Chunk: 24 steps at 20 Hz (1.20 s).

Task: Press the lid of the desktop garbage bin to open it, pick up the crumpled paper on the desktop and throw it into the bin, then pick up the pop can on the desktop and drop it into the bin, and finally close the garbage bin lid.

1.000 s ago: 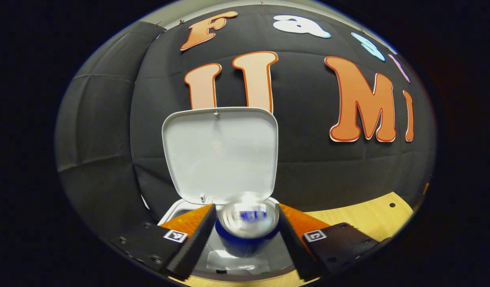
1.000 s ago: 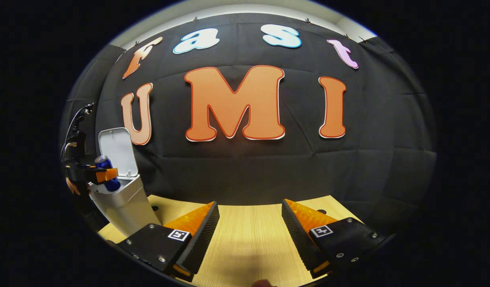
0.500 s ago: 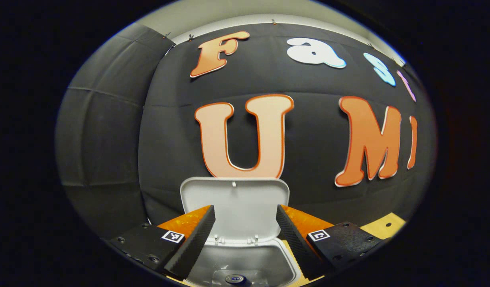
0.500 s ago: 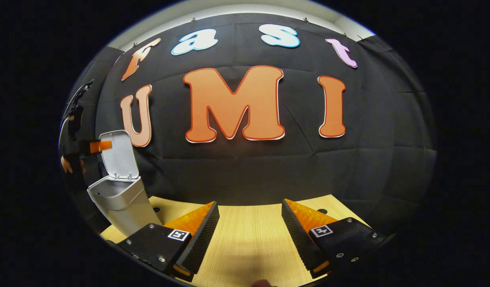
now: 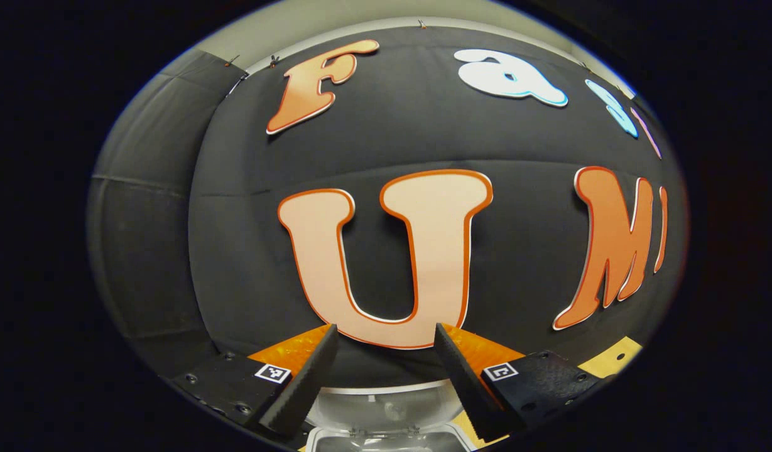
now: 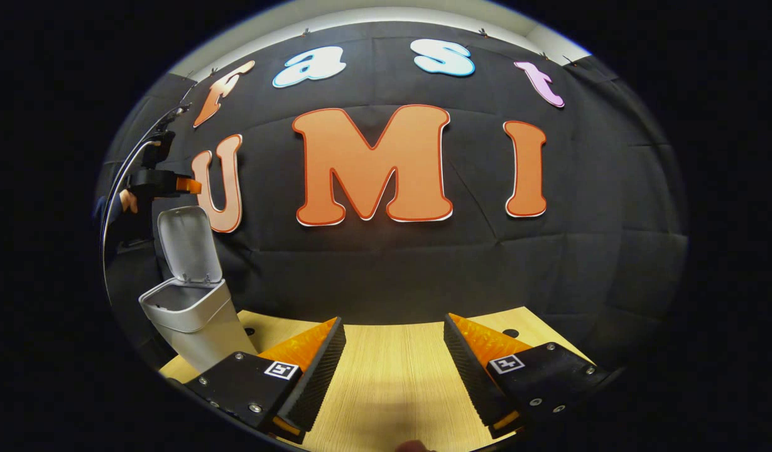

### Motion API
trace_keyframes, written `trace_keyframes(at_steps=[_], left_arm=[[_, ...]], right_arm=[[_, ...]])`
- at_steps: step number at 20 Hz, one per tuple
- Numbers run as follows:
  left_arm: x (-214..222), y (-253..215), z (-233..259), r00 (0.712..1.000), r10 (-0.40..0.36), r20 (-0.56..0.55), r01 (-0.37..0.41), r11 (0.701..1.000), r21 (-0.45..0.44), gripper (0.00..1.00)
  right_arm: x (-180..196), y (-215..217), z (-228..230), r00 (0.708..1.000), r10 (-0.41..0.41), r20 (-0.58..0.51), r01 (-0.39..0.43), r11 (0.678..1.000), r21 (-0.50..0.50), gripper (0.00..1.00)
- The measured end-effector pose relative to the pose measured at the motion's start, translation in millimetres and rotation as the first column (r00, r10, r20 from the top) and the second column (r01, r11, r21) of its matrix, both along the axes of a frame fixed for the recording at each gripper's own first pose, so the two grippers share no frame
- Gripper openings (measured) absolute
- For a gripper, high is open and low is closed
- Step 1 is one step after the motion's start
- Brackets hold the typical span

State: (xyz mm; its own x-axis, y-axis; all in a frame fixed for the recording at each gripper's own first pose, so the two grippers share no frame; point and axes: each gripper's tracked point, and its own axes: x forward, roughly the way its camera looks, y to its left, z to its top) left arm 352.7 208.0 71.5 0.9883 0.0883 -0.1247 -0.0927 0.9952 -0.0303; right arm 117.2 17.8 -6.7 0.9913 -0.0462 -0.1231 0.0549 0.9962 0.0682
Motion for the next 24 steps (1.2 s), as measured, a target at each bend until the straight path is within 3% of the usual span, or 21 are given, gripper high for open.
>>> trace_keyframes(at_steps=[5, 6, 7, 8, 12, 15, 18, 19, 24], left_arm=[[-2, 5, -21, 0.998, 0.003, -0.056, -0.007, 0.998, -0.068, 0.99], [-11, 3, -24, 0.998, 0.003, -0.068, -0.009, 0.996, -0.088, 0.95], [-19, 2, -27, 0.997, -0.004, -0.078, -0.003, 0.995, -0.095, 0.99], [-27, -1, -26, 0.997, -0.014, -0.076, 0.006, 0.994, -0.108, 0.95], [-71, -9, -30, 0.998, -0.024, -0.065, 0.013, 0.987, -0.159, 0.94], [-113, -19, -46, 0.999, -0.025, -0.033, 0.021, 0.992, -0.122, 0.94], [-148, -34, -74, 0.999, -0.032, -0.031, 0.03, 0.997, -0.071, 0.94], [-161, -37, -87, 0.999, -0.031, -0.036, 0.028, 0.997, -0.074, 0.97], [-192, -39, -170, 0.989, -0.009, -0.146, -0.011, 0.99, -0.138, 0.94]], right_arm=[[1, -10, -2, 1.0, -0.017, -0.005, 0.017, 1.0, -0.003, 0.94], [1, -10, -3, 1.0, -0.016, -0.007, 0.016, 1.0, -0.003, 0.94], [2, -10, -4, 1.0, -0.015, -0.011, 0.015, 1.0, -0.002, 0.94], [1, -9, -6, 1.0, -0.01, -0.014, 0.01, 1.0, 0.0, 0.94], [0, -6, -16, 1.0, 0.003, -0.028, -0.003, 1.0, -0.006, 0.94], [0, -2, -22, 0.999, 0.013, -0.037, -0.013, 1.0, 0.001, 0.94], [-1, 2, -32, 0.998, 0.022, -0.054, -0.021, 1.0, 0.008, 0.94], [-2, 5, -34, 0.998, 0.027, -0.053, -0.027, 1.0, 0.007, 0.94], [-2, 17, -37, 0.997, 0.056, -0.059, -0.057, 0.998, -0.006, 0.94]])
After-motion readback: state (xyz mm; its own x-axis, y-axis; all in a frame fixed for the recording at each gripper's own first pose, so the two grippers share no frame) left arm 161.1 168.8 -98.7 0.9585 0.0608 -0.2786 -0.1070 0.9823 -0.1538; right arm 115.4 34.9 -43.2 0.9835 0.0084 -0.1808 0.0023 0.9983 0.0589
